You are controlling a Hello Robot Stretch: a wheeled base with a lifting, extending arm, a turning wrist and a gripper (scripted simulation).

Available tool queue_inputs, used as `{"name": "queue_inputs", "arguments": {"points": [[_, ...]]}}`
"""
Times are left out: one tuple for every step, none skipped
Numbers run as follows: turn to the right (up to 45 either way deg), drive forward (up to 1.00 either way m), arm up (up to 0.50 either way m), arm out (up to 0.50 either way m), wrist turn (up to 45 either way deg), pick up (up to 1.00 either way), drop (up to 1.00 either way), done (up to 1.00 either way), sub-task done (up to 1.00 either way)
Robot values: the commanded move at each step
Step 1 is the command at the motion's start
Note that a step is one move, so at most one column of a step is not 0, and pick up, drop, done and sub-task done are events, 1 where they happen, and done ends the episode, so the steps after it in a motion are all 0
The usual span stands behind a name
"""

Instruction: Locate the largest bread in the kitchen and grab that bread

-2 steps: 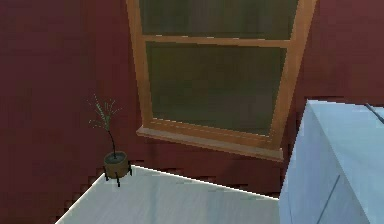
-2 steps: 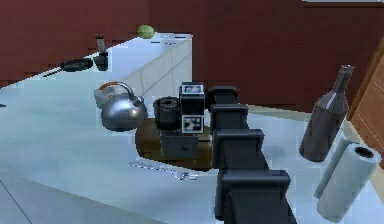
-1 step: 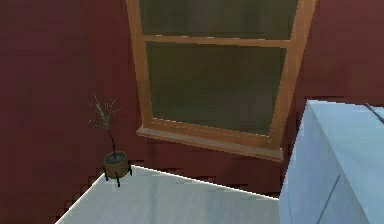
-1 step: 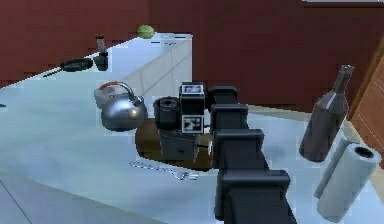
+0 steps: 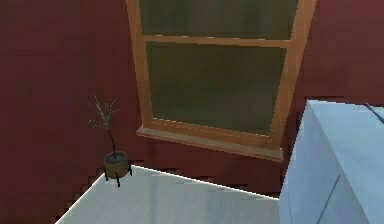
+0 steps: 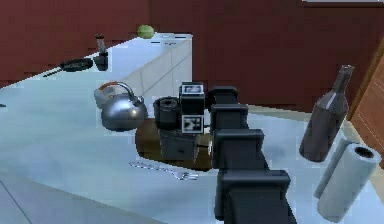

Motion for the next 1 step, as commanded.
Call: {"name": "queue_inputs", "arguments": {"points": [[0.0, 0.00, 0.00, 0.00, 0.0, 0.00, 0.00, 1.00, 0.00]]}}
